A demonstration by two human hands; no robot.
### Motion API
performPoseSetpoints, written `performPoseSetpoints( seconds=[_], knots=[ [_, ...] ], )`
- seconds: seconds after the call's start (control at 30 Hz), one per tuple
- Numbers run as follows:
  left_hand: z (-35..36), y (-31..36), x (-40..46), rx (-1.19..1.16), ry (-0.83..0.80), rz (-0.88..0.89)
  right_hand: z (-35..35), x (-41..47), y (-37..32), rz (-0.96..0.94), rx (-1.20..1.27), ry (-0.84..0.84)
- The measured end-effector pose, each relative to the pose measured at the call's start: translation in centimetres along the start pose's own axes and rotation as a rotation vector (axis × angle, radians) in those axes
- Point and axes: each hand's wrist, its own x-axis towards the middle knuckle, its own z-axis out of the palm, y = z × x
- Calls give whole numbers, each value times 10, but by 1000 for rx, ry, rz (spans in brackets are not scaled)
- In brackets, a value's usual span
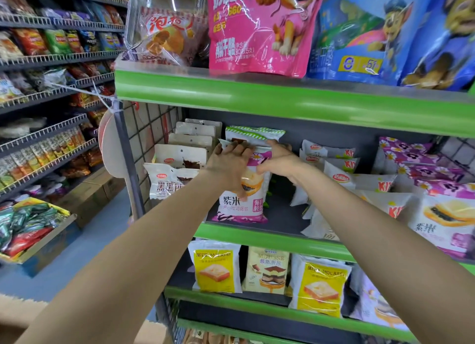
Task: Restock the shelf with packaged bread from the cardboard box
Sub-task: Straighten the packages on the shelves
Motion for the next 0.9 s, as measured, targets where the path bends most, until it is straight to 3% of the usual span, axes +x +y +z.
performPoseSetpoints(
  seconds=[0.17,0.3,0.4,0.5,0.9],
  knots=[
    [-10,23,-3,-122,9,58,-36,-24,12,-129,-167,184],
    [-24,64,5,-488,126,131,-72,-41,49,-81,-345,312],
    [-28,109,5,-718,105,143,-92,-52,92,66,-463,278],
    [-21,148,3,-770,-2,174,-106,-68,123,163,-411,166],
    [-21,174,4,-812,35,-203,-116,-69,146,83,-340,72]
  ],
)
